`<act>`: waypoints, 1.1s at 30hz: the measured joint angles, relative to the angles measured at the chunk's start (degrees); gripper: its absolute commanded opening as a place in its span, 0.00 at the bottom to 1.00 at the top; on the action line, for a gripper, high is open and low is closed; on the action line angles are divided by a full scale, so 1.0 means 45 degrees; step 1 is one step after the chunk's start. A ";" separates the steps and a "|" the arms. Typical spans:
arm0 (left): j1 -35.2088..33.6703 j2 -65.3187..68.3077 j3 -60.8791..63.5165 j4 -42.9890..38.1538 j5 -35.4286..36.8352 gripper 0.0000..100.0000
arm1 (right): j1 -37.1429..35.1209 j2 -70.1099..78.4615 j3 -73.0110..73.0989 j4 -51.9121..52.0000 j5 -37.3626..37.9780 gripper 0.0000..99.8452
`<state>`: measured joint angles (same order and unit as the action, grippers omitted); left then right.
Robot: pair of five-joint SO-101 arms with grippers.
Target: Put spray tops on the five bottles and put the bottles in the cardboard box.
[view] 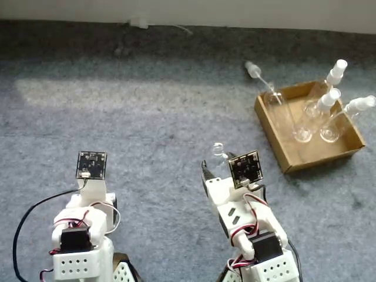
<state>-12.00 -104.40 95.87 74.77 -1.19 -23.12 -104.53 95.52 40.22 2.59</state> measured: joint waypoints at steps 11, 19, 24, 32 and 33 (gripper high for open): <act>0.0000 0.0000 0.0000 0.0195 0.0000 0.01 | 0.0000 0.0000 0.0000 0.0000 0.0000 0.08; 0.0000 0.0000 0.0000 0.0195 0.0000 0.01 | 0.0000 0.0000 0.0000 0.0000 0.0000 0.08; 0.0000 0.0000 0.0000 0.0195 0.0000 0.01 | 0.0000 0.0000 0.0000 0.0000 0.0000 0.08; 0.0000 0.0000 0.0000 0.0195 0.0000 0.01 | 0.0000 0.0000 0.0000 0.0000 0.0000 0.08; 0.0000 0.0000 0.0000 0.0195 0.0000 0.01 | 0.0000 0.0000 0.0000 0.0000 0.0000 0.08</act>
<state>-12.00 -104.40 95.87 75.65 -1.19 -23.12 -104.53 95.52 40.22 2.59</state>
